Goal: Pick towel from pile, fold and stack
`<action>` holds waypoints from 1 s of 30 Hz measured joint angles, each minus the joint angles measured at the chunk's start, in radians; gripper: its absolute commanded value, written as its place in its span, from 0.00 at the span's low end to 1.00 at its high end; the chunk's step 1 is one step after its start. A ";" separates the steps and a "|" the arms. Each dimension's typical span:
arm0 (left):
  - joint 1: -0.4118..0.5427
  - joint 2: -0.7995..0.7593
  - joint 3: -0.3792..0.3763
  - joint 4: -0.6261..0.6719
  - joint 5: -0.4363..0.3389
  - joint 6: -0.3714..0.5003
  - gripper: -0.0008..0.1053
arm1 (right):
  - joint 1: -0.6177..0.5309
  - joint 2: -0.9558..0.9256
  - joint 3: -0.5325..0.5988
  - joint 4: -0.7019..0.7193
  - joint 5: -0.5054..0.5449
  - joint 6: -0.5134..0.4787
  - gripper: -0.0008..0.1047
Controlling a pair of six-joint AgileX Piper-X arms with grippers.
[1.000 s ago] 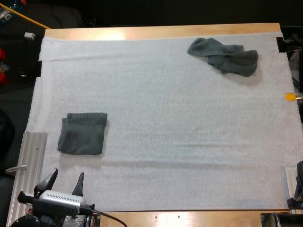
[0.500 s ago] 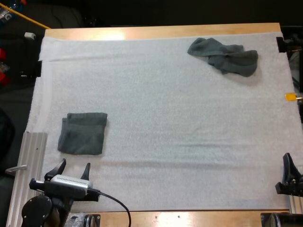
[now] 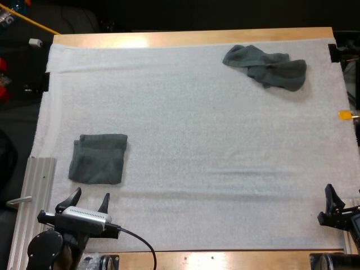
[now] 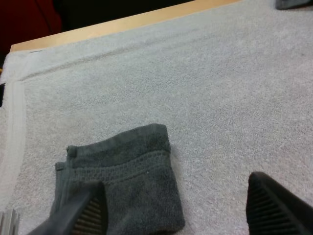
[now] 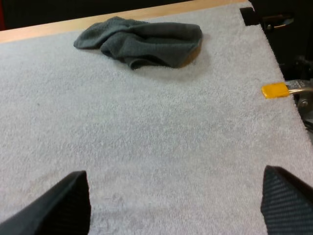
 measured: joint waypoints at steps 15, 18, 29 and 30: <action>-0.013 0.000 0.000 0.000 0.000 0.000 0.55 | 0.000 0.000 0.000 0.000 0.003 0.002 0.67; -0.044 0.000 0.000 0.000 0.000 0.000 0.55 | 0.000 0.000 0.000 0.000 0.003 0.002 0.67; -0.086 0.000 0.000 0.000 0.000 0.000 0.55 | 0.000 0.000 0.000 0.000 0.003 0.002 0.67; -0.086 0.000 0.000 0.000 0.000 0.000 0.55 | 0.000 0.000 0.000 0.000 0.003 0.002 0.67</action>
